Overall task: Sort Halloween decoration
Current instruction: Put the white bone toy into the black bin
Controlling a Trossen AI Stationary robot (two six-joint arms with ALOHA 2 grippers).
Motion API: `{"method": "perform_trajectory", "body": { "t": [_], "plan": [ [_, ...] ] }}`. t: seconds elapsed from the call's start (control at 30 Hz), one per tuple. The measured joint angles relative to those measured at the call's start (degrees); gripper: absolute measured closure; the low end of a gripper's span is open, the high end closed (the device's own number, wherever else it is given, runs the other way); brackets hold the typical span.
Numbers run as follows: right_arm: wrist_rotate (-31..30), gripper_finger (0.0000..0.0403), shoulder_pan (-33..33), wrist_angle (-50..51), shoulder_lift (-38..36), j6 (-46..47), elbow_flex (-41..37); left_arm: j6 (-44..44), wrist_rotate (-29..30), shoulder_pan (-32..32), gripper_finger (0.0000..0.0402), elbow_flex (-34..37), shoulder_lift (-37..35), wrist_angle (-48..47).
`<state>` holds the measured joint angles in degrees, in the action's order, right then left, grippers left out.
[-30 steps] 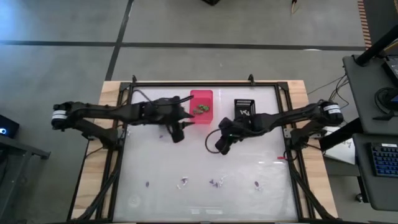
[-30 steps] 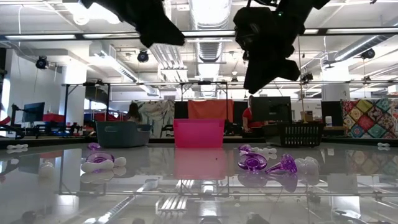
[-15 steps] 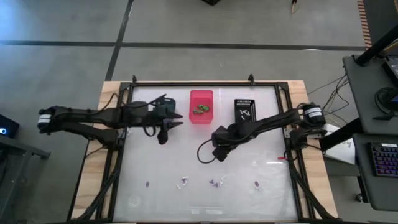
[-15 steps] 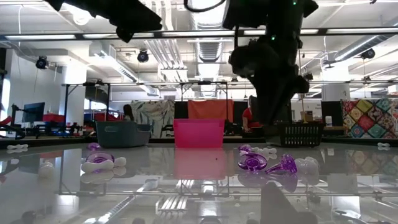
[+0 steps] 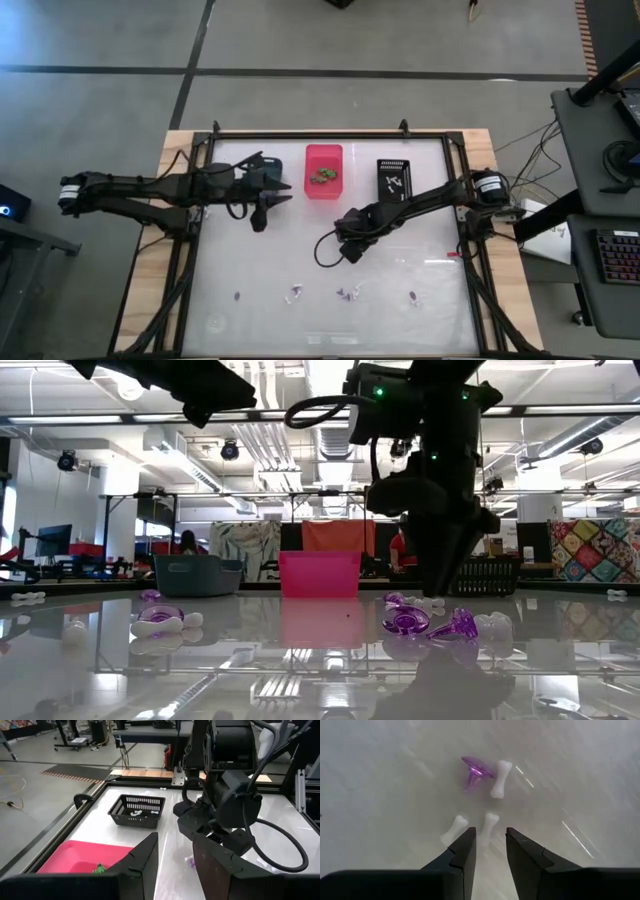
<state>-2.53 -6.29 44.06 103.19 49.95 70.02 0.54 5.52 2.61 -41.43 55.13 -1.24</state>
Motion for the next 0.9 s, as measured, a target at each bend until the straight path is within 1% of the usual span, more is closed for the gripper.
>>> {"method": "perform_trajectory", "body": {
  "t": [0.43,0.67,0.9],
  "plan": [
    [0.0,0.0346,-0.1,-2.4,2.5,-0.6,0.1,0.0,0.0,0.0,0.0297,0.0,0.0,0.0],
    [-0.3,0.0389,-0.1,-2.8,2.9,-1.1,0.1,0.0,0.0,0.0,0.0297,0.0,0.1,0.0],
    [-0.5,0.0393,-0.1,-2.6,2.1,-1.8,0.0,0.0,0.0,0.0,0.0297,0.0,0.1,0.0]
  ]
}}
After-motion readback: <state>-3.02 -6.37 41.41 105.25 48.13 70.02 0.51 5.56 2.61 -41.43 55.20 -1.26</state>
